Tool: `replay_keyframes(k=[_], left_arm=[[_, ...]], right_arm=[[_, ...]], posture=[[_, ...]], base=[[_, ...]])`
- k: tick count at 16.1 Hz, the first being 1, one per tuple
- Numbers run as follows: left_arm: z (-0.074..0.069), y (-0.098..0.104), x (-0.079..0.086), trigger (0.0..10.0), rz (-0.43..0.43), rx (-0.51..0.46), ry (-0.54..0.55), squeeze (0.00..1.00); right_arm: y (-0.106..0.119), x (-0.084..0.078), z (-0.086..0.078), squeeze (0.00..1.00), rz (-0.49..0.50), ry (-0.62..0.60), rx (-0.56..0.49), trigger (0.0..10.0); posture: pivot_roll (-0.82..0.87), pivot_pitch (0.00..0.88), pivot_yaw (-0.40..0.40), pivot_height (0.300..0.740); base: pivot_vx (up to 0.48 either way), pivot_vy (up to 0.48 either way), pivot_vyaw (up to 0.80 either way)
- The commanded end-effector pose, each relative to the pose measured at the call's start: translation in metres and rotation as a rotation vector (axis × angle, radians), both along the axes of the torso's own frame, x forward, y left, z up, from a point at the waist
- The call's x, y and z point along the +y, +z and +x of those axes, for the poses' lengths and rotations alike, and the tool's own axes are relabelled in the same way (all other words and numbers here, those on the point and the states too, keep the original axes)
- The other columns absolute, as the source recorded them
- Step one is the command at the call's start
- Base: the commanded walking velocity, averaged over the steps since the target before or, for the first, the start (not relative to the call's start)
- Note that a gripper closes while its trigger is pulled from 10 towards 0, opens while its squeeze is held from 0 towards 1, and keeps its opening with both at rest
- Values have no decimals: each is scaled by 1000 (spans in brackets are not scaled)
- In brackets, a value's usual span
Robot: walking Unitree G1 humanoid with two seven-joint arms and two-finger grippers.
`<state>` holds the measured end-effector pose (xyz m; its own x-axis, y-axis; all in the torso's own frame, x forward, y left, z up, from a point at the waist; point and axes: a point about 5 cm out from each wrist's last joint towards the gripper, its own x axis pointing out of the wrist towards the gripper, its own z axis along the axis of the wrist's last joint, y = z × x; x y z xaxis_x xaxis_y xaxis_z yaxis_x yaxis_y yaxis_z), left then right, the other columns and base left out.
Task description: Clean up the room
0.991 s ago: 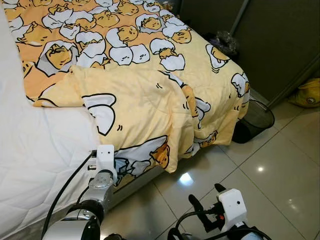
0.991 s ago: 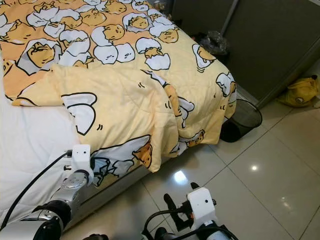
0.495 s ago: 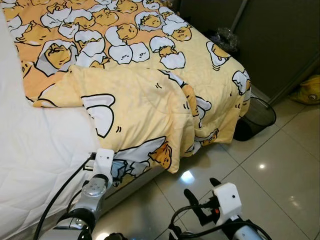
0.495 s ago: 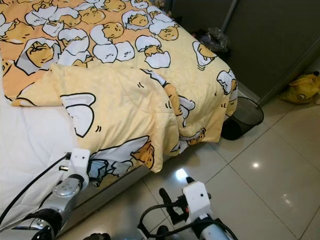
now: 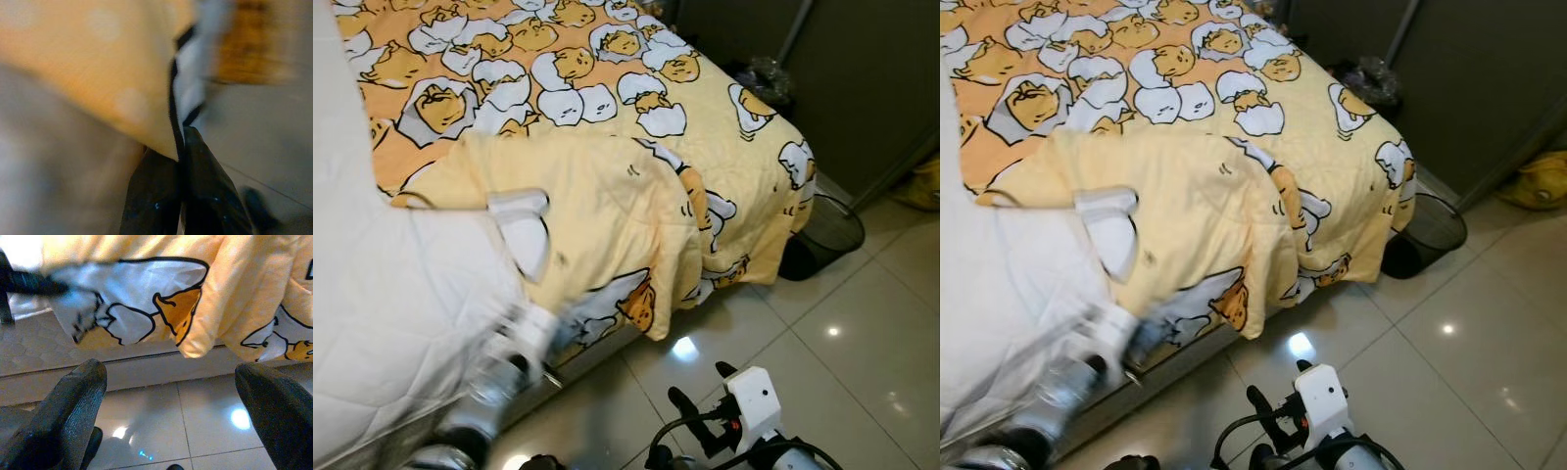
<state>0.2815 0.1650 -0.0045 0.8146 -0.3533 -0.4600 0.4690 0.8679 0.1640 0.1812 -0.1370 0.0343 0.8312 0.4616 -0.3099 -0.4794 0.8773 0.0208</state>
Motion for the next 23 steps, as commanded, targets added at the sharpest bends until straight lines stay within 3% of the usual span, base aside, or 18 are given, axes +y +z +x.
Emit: replay_keyframes(k=[1,6,11,14,18,23], left_arm=[[-8,-8,-7,10000,-20,61,-48,0],[-2,-2,-7,10000,-34,31,-55,0],[-9,-7,1,10000,-25,52,-51,0],[-13,-10,1,10000,11,64,-86,0],[-38,-27,-27,10000,-3,218,-390,0],[-43,-27,-49,10000,-170,338,-480,0]], right_arm=[[-5,-5,-4,0,-7,1,31,10000],[-5,-6,7,0,-12,16,21,10000],[-10,-4,4,0,-12,30,37,10000],[-11,-4,4,0,-13,35,42,10000],[-13,-6,4,0,-21,59,53,10000],[-14,-8,5,0,-34,71,57,10000]], posture=[[37,198,-98,740],[53,171,-106,740],[59,162,-106,740],[60,164,-107,740],[58,166,-112,740],[55,165,-112,740]], base=[[0,0,0],[-78,0,0],[-426,0,0],[0,0,0],[0,0,0],[0,0,0]])
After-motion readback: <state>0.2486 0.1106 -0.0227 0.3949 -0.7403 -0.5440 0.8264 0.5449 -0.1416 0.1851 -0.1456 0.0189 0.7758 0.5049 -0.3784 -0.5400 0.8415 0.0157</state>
